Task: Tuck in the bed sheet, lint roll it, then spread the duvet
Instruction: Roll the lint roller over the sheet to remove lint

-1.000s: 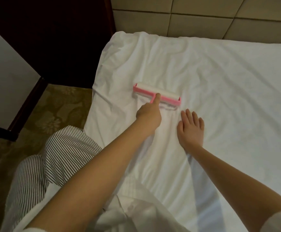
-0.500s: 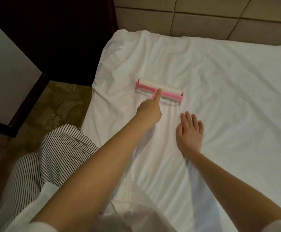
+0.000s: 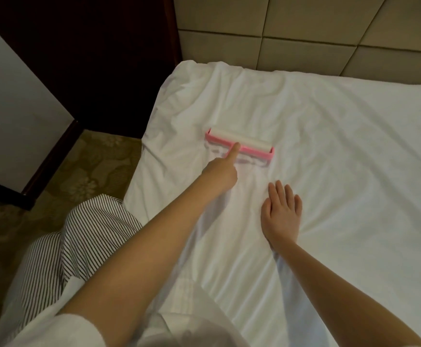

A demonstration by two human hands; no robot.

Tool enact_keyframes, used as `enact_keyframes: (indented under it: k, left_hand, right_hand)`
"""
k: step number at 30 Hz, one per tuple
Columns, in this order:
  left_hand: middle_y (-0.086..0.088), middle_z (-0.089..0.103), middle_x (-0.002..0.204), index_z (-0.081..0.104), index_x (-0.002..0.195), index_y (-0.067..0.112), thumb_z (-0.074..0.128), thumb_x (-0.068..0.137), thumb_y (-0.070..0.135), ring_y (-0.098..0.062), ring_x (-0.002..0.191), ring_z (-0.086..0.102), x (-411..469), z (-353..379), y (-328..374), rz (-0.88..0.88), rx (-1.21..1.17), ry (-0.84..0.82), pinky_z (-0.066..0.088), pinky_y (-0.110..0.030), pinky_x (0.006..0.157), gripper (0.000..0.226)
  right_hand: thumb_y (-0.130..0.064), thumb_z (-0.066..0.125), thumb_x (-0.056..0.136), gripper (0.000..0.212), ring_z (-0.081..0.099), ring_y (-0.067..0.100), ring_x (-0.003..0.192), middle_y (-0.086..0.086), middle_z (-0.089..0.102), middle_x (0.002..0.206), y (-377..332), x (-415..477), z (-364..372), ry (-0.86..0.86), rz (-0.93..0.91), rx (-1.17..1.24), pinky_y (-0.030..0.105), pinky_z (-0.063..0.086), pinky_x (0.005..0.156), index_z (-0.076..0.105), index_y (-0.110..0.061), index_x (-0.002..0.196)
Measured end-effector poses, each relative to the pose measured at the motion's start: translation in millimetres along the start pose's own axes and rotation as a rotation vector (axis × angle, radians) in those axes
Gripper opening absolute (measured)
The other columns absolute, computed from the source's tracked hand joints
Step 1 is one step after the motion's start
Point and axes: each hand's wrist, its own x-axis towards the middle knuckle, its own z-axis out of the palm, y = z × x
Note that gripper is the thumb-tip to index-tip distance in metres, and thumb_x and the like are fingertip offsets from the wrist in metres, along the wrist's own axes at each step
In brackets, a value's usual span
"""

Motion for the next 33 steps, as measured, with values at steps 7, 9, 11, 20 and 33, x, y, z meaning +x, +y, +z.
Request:
enact_keyframes:
  k: [7, 9, 11, 20, 33]
  left_hand:
    - [-0.008, 0.054, 0.098, -0.004, 0.149, 0.034, 0.031, 0.099, 0.018, -0.021, 0.081, 0.053, -76.0, 18.6, -15.0, -0.072, 0.034, -0.135, 0.039, -0.029, 0.065, 0.064]
    - [-0.010, 0.053, 0.095, -0.003, 0.149, 0.035, 0.031, 0.099, 0.020, -0.023, 0.077, 0.052, -80.0, 12.5, -20.8, -0.066, 0.002, -0.163, 0.036, -0.029, 0.062, 0.062]
    - [-0.009, 0.050, 0.089, -0.002, 0.149, 0.035, 0.031, 0.100, 0.023, -0.022, 0.073, 0.051, -57.0, 5.4, -16.3, -0.041, -0.002, -0.105, 0.034, -0.029, 0.059, 0.061]
    - [-0.017, 0.055, 0.125, 0.020, 0.148, 0.014, 0.041, 0.093, 0.010, -0.033, 0.098, 0.059, -35.4, -23.0, 25.8, -0.067, 0.166, -0.114, 0.042, -0.030, 0.072, 0.060]
    - [-0.011, 0.059, 0.104, 0.005, 0.151, 0.026, 0.039, 0.092, 0.011, -0.024, 0.082, 0.058, 17.4, -17.5, 14.7, 0.089, -0.154, 0.085, 0.040, -0.028, 0.063, 0.070]
  right_hand:
    - [-0.040, 0.000, 0.085, 0.072, 0.018, 0.020, 0.144, 0.000, 0.028, 0.154, 1.0, 0.8, 4.7, 0.036, -0.012, 0.018, 0.036, 0.004, 0.114, 0.033, -0.018, 0.146]
    - [-0.041, 0.001, 0.086, 0.072, 0.019, 0.021, 0.144, 0.000, 0.029, 0.153, 0.4, 1.2, 5.8, 0.039, -0.014, 0.016, 0.036, 0.004, 0.114, 0.034, -0.018, 0.145]
    - [-0.042, 0.000, 0.086, 0.073, 0.018, 0.020, 0.144, 0.000, 0.028, 0.154, 0.7, 0.9, 5.8, 0.037, -0.010, 0.020, 0.036, 0.003, 0.114, 0.034, -0.018, 0.145]
    - [-0.037, 0.008, 0.089, 0.067, 0.028, 0.025, 0.141, 0.004, 0.037, 0.149, 0.8, 1.5, 6.2, 0.078, -0.023, 0.034, 0.037, 0.007, 0.112, 0.042, -0.014, 0.141]
    - [-0.045, -0.005, 0.080, 0.079, 0.019, 0.018, 0.143, -0.001, 0.028, 0.154, -4.1, 2.9, -7.7, 0.002, -0.016, -0.017, 0.035, 0.007, 0.114, 0.031, -0.021, 0.146]
